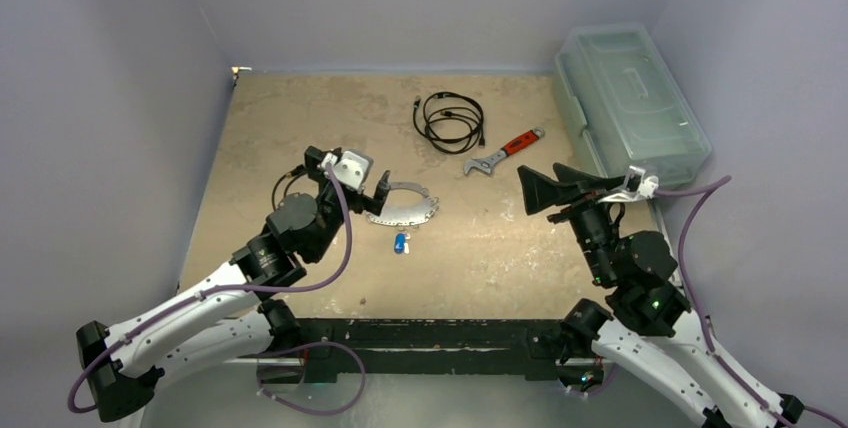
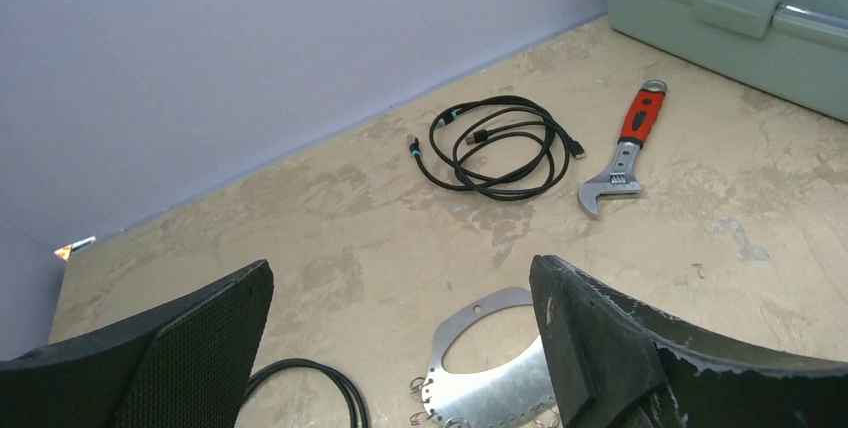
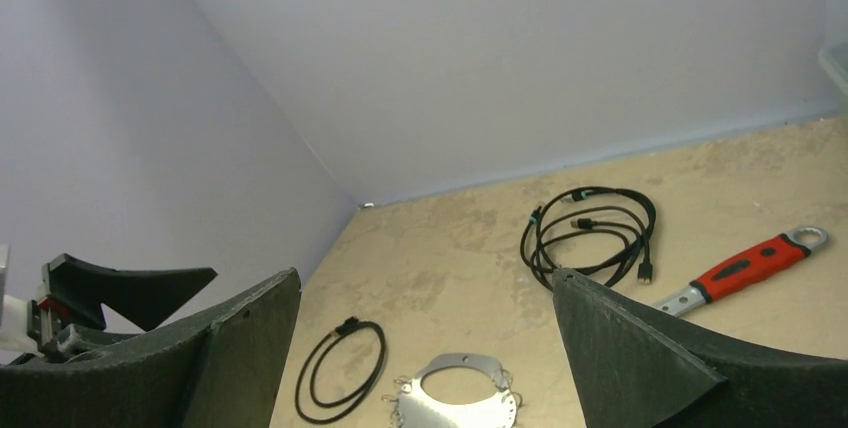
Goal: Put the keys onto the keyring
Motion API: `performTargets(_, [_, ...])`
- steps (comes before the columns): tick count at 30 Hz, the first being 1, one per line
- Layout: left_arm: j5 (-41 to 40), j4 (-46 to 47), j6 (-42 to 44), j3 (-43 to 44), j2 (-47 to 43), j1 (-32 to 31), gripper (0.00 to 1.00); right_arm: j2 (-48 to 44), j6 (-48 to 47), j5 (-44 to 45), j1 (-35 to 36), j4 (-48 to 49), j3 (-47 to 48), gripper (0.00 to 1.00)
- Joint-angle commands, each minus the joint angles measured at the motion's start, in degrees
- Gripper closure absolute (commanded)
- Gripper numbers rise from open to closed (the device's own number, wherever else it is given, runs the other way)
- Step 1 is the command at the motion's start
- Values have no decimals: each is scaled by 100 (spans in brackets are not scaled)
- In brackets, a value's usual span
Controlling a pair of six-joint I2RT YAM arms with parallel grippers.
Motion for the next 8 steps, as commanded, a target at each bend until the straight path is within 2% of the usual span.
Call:
performTargets(1, [157,230,-167,86,-1,-6,1,-34,137,135,16,-131,-6,1])
performTargets(8, [172,239,-198,69,-11,-5,1,-78,77,112,16,-52,-33,1])
